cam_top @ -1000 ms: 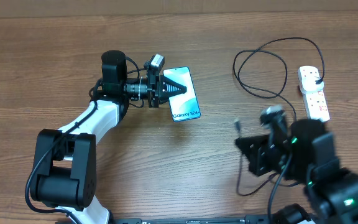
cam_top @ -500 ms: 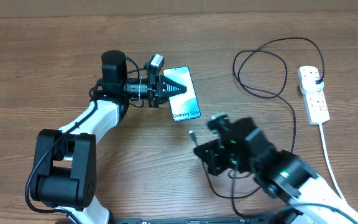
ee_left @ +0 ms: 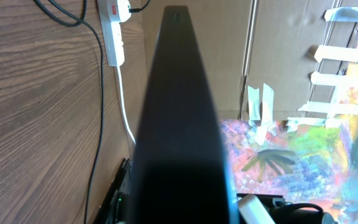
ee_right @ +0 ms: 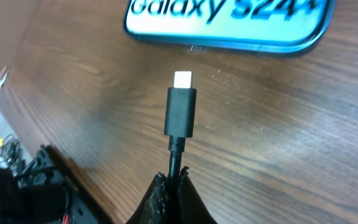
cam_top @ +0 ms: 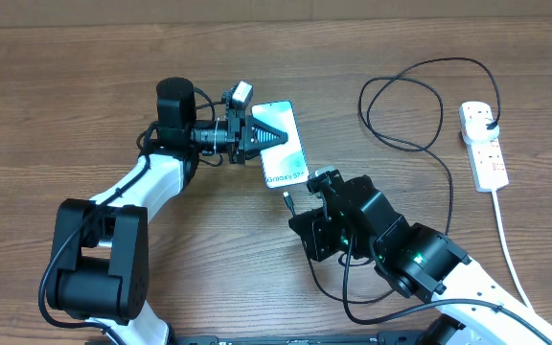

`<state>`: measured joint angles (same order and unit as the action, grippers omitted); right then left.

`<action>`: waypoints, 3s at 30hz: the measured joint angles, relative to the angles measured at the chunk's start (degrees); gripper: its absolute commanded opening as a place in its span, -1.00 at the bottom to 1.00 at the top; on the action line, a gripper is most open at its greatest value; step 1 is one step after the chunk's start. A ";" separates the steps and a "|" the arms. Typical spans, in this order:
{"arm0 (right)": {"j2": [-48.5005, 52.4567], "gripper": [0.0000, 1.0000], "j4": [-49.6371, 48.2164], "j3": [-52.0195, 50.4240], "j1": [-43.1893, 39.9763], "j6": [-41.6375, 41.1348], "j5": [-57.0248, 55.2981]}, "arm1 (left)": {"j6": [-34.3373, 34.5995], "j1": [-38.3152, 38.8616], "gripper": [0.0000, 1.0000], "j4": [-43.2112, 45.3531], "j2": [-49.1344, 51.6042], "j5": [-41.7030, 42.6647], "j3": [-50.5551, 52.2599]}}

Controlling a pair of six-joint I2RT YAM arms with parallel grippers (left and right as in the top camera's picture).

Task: Plug charger to phone and switch on socket
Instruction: 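Carry the USB-C plug with the right gripper toward the phone's bottom port, then push the black USB-C plug into the phone's bottom port with the right gripper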

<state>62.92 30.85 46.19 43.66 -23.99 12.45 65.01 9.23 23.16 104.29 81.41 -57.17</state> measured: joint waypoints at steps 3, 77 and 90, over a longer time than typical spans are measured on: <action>0.00 -0.92 -0.02 0.33 0.00 -0.04 -1.66 | -0.07 0.00 -0.92 0.00 0.00 0.00 0.00; 0.00 -0.92 -1.40 0.39 0.04 -0.39 -4.96 | 1.25 -0.11 -0.92 -0.50 0.00 -2.19 0.00; 1.11 -0.92 -1.75 0.39 0.04 -0.44 -5.03 | 2.56 -0.11 -0.92 -0.66 0.00 -2.34 0.00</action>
<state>64.03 29.10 46.59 43.70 -24.43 7.42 67.57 9.13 22.50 104.29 79.07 -57.17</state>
